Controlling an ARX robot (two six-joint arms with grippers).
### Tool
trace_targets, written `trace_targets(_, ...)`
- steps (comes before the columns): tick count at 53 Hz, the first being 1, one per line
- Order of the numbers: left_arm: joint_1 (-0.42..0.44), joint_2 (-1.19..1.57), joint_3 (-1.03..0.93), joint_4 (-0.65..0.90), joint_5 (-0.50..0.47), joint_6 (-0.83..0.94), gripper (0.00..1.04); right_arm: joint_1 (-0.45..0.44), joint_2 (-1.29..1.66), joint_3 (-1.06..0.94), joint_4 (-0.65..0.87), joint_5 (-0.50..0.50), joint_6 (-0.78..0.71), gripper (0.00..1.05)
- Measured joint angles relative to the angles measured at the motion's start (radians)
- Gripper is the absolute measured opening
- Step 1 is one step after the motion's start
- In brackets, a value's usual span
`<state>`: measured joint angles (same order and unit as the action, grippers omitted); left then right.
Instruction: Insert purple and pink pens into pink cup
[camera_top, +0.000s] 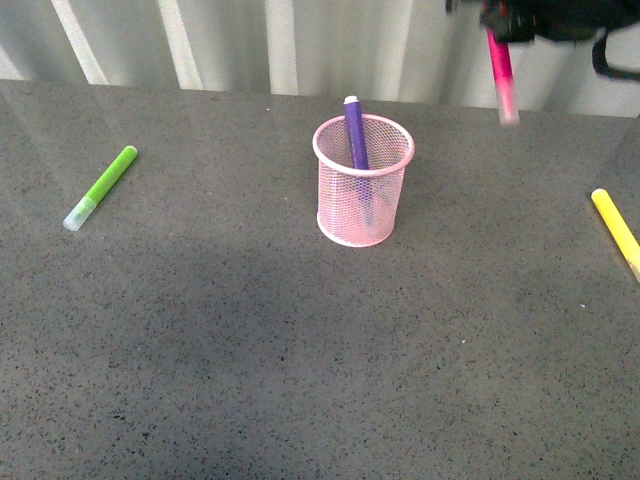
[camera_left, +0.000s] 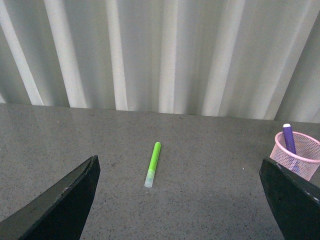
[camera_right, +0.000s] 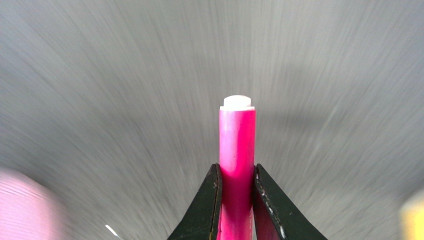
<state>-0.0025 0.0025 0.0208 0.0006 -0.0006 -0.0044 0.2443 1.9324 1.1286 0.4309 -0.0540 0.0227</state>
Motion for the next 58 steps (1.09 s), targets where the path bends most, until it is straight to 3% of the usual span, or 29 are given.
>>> trace_targets(10,0.0,0.0,0.0,0.0,0.0,0.0,0.98,0.121,-0.065,-0.147,0.357,-0.021,-0.085,0.11)
trace_targets(20,0.0,0.0,0.0,0.0,0.0,0.0,0.98,0.19,0.037,-0.223,0.575,0.034,-0.085,0.11)
trace_targets(34,0.0,0.0,0.0,0.0,0.0,0.0,0.98,0.227,0.108,-0.201,0.613,0.045,-0.08,0.11)
trace_targets(58,0.0,0.0,0.0,0.0,0.0,0.0,0.98,0.218,0.172,-0.142,0.618,0.045,-0.068,0.11)
